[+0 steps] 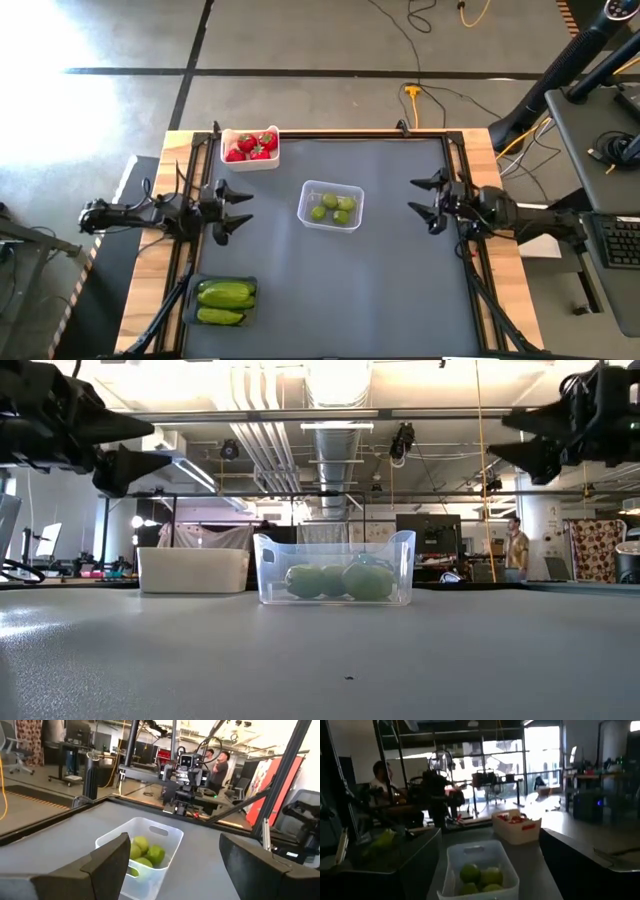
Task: Sort produce into baskets
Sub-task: Return to Home position
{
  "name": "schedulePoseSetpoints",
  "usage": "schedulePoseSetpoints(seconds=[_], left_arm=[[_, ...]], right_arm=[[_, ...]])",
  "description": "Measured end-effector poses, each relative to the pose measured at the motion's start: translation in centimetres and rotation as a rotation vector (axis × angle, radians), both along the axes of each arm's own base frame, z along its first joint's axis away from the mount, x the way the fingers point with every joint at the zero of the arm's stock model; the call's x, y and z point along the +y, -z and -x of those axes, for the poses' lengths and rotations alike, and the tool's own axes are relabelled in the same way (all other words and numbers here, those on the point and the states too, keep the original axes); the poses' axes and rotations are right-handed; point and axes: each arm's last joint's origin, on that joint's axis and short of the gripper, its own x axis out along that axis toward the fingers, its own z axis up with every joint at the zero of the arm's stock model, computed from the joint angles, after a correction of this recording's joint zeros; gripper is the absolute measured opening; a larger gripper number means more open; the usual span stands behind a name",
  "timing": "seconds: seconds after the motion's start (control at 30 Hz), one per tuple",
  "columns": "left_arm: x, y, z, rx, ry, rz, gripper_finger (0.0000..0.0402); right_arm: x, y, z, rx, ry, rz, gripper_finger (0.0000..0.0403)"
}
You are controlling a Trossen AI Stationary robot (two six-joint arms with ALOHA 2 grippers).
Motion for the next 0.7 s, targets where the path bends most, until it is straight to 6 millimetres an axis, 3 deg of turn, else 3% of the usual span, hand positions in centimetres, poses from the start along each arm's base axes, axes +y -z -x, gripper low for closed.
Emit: schedulePoseSetpoints(seconds=[0.17, 0.7], left_arm=[[0.0, 0.3, -0.2, 0.043, -0.007, -0.052, 0.0288], [-0.1, 0.8, -0.9, 0.137, 0.002, -0.080, 0.0288]], right_arm=[[-0.1, 1.4, -0.3, 0.145, 0.004, -0.058, 0.0325], [-0.1, 1.6, -0.6, 0.199, 0.006, -0.075, 0.0325]])
